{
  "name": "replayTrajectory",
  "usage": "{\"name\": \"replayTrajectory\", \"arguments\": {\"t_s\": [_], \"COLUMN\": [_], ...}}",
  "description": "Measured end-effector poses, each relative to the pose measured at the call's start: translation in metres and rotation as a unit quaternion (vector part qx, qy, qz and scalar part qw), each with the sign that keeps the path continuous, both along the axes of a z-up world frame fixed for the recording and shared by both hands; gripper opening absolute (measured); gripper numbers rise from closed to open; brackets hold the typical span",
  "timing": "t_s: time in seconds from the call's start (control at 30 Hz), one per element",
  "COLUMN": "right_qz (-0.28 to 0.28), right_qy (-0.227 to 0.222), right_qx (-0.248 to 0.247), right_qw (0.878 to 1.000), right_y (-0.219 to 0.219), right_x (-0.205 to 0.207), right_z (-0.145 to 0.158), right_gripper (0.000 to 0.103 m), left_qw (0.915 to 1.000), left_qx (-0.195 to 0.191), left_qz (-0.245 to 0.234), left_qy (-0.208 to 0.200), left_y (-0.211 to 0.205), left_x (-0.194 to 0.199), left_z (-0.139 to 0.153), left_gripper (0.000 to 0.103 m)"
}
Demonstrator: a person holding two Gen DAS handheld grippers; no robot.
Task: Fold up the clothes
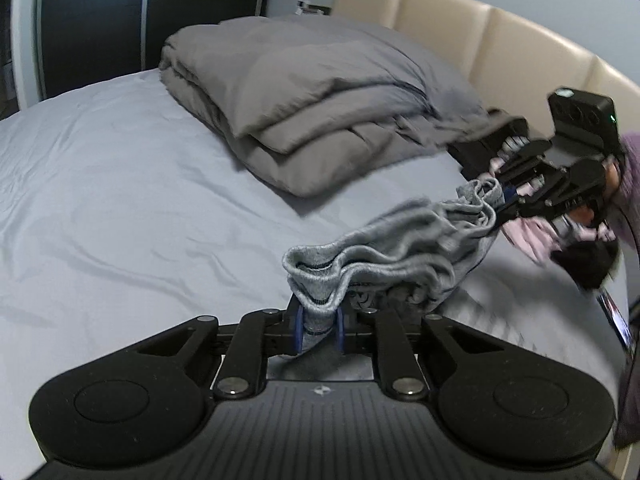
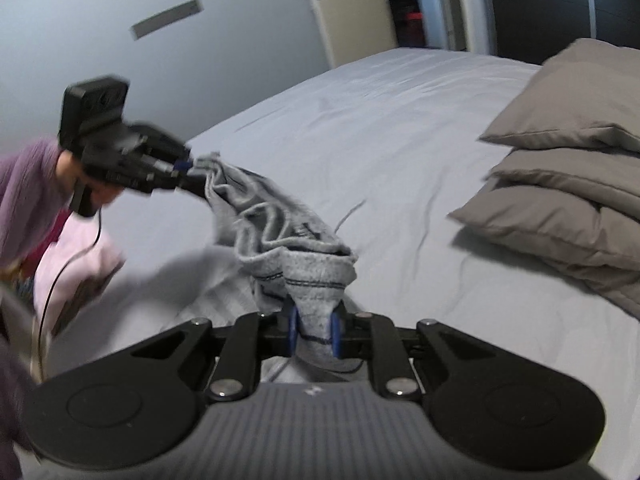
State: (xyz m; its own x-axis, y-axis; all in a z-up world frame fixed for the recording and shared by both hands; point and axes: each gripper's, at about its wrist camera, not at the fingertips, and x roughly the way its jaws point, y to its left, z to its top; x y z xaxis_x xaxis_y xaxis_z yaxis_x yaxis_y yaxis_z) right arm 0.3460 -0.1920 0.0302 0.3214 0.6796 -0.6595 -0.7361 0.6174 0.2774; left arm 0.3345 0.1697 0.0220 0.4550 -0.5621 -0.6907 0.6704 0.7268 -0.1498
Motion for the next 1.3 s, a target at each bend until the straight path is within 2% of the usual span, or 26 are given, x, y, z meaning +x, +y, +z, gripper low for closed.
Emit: {"name": "replayTrajectory", "arguments": {"t_s": [0.17, 0.3, 0.4, 0.53, 0.63, 0.73, 0.87, 0.9, 0.97, 1.07, 1.13, 1.17, 1.3], "right_qz": [0.018, 0.008, 0.022, 0.033, 0.054, 0.082, 0.107, 0.106, 0.089, 0.032, -0.005, -0.019, -0.065], "right_qy": [0.004, 0.001, -0.009, -0.022, -0.018, -0.021, 0.016, 0.019, 0.014, 0.022, 0.024, 0.021, -0.003], "right_qx": [-0.023, -0.033, -0.054, -0.082, -0.100, -0.118, -0.101, -0.093, -0.069, -0.034, -0.033, -0.040, -0.077], "right_qw": [1.000, 0.999, 0.998, 0.996, 0.993, 0.989, 0.989, 0.990, 0.993, 0.999, 0.999, 0.999, 0.995], "right_y": [-0.003, -0.003, 0.000, 0.001, 0.005, 0.009, 0.000, -0.003, -0.008, -0.003, 0.011, 0.022, 0.052], "right_x": [-0.035, -0.064, -0.086, -0.104, -0.111, -0.120, -0.127, -0.129, -0.132, -0.127, -0.124, -0.124, -0.121], "right_z": [-0.014, -0.042, -0.063, -0.080, -0.082, -0.079, -0.065, -0.059, -0.047, -0.035, -0.032, -0.032, -0.039], "right_gripper": [0.017, 0.017, 0.018, 0.027, 0.047, 0.049, 0.049, 0.049, 0.049, 0.046, 0.034, 0.032, 0.032], "left_qw": [0.9995, 0.9978, 0.9949, 0.9939, 0.9924, 0.9893, 0.9864, 0.9872, 0.9911, 0.9963, 0.9987, 0.9990, 0.9973], "left_qx": [0.020, 0.046, 0.078, 0.090, 0.097, 0.103, 0.079, 0.063, 0.031, -0.006, 0.009, 0.025, 0.064], "left_qz": [-0.026, -0.047, -0.063, -0.062, -0.069, -0.091, -0.115, -0.114, -0.100, -0.049, -0.013, 0.005, 0.030], "left_qy": [0.004, 0.002, 0.006, 0.015, 0.029, 0.051, 0.087, 0.092, 0.083, 0.070, 0.048, 0.038, 0.021], "left_y": [-0.002, -0.013, -0.019, -0.020, -0.020, -0.019, -0.012, -0.008, -0.004, -0.010, -0.028, -0.037, -0.066], "left_x": [-0.042, -0.081, -0.099, -0.107, -0.111, -0.118, -0.127, -0.129, -0.131, -0.125, -0.120, -0.116, -0.106], "left_z": [-0.013, -0.039, -0.061, -0.079, -0.083, -0.080, -0.069, -0.064, -0.051, -0.036, -0.031, -0.030, -0.040], "left_gripper": [0.012, 0.012, 0.012, 0.013, 0.024, 0.042, 0.043, 0.042, 0.042, 0.042, 0.039, 0.033, 0.031]}}
